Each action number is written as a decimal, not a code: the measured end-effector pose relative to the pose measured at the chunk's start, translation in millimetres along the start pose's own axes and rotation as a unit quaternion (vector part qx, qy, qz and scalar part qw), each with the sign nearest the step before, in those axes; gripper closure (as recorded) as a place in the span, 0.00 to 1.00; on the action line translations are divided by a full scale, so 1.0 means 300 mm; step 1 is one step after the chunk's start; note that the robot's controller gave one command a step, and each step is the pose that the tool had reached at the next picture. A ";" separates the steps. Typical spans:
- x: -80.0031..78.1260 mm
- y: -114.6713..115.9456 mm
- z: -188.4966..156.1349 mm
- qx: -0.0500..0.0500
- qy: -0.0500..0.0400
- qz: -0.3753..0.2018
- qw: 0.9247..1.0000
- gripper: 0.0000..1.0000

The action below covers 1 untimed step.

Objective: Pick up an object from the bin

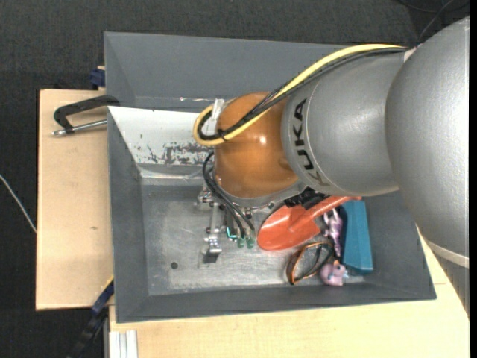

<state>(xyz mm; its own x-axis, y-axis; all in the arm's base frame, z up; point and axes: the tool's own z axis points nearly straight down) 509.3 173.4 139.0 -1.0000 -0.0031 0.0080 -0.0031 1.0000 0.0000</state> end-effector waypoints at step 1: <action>-0.005 -0.003 -0.014 -0.001 -0.003 0.001 1.000 0.00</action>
Offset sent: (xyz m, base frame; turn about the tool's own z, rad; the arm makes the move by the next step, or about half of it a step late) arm -0.0179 -0.0822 -0.0614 -0.1756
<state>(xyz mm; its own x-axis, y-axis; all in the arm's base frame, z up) 511.0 172.5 143.2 -1.0000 -0.0005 0.0012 -0.0005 1.0000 0.0014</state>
